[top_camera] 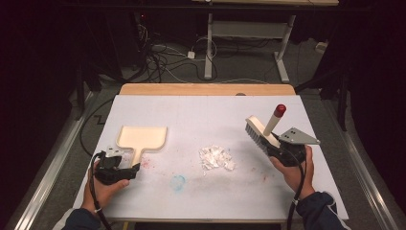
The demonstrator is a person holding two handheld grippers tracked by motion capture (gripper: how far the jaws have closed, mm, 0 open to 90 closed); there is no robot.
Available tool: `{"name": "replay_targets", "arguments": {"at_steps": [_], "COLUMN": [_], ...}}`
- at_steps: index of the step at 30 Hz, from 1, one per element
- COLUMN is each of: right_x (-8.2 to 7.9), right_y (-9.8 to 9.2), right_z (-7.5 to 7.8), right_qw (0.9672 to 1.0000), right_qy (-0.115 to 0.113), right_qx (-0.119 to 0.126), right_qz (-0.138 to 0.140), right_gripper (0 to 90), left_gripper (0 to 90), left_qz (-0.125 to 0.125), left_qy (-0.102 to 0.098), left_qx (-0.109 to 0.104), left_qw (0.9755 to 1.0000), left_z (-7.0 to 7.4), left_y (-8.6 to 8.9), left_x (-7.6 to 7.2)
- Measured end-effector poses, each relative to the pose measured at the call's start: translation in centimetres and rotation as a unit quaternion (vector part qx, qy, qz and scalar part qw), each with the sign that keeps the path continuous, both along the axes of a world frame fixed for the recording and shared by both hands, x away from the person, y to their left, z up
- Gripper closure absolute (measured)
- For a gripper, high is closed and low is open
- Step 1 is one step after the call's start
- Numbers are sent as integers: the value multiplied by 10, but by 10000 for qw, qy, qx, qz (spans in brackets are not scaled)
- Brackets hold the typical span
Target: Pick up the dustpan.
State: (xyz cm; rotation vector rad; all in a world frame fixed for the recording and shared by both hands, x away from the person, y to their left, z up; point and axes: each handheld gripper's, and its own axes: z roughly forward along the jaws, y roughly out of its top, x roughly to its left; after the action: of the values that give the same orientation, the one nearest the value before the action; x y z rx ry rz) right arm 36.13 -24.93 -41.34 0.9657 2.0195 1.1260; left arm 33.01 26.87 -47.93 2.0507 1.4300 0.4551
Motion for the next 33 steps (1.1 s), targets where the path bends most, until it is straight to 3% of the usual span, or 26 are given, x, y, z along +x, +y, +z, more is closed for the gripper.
{"name": "replay_targets", "arguments": {"at_steps": [13,16,19,23,28,33], "right_x": [-1,-1,0,0,0,0], "right_y": [1,0,0,0,-1,-2], "right_z": [1,1,1,1,1,2], "right_qw": [10000,10000,10000,10000,10000,10000], "right_qy": [-25,-31,-7,-8,28,7], "right_qx": [-1,-6,6,27,30,-22], "right_qz": [-8,-3,-20,-38,-47,-30], "right_gripper": [676,676,676,676,676,676], "left_gripper": [245,258,268,274,358,550], "left_qz": [281,464,600,713,894,882], "left_qy": [89,148,111,55,6,-27], "left_qx": [-84,-67,-126,-53,-45,-86], "left_qw": [9995,9988,9981,9974,9960,9961], "left_z": [-3,-6,-7,-8,-9,-8], "left_y": [-15,-15,-16,-19,-20,-17], "left_x": [30,36,40,42,42,38]}}
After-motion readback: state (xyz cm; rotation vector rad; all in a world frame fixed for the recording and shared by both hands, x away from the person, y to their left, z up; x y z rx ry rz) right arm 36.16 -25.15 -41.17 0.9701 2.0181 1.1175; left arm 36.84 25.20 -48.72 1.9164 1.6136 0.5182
